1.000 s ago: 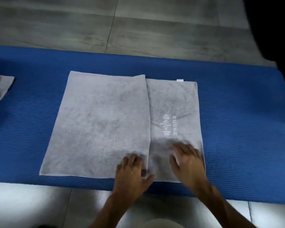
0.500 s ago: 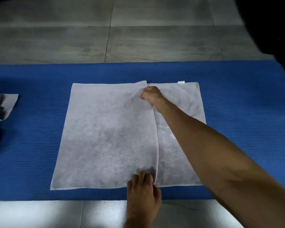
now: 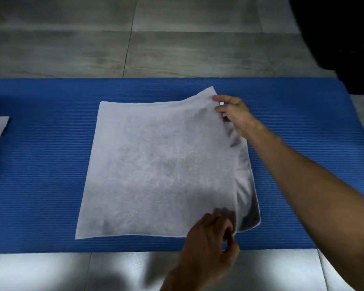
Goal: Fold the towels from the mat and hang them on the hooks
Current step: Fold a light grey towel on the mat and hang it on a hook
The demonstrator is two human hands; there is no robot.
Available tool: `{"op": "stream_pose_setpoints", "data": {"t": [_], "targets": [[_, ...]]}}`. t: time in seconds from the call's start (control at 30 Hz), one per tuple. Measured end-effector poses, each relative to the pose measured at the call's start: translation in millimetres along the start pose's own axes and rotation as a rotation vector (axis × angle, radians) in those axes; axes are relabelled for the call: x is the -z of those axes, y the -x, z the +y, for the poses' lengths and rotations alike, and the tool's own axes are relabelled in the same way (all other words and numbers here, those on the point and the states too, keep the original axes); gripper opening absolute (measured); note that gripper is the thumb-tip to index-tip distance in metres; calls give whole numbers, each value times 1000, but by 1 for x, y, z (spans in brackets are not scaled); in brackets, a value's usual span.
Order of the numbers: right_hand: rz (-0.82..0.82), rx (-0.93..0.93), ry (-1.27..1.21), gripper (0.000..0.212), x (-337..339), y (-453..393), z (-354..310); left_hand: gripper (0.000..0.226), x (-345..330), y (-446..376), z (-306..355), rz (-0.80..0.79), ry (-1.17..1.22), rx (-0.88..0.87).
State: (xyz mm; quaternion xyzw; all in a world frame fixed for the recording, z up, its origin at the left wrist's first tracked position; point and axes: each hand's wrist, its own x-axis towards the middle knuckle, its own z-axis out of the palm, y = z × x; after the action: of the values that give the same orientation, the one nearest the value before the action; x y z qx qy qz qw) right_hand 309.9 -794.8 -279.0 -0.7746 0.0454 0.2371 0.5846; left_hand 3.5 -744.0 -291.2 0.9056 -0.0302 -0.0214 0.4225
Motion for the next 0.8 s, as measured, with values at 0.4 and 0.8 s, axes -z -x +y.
{"op": "stream_pose_setpoints", "data": {"t": [0.4, 0.8], "targets": [[-104, -40, 399, 59, 58, -7, 34, 12, -58, -31, 13, -224, 28, 93], [108, -27, 257, 68, 61, -8, 64, 22, -76, -45, 29, -360, 99, 84]]}}
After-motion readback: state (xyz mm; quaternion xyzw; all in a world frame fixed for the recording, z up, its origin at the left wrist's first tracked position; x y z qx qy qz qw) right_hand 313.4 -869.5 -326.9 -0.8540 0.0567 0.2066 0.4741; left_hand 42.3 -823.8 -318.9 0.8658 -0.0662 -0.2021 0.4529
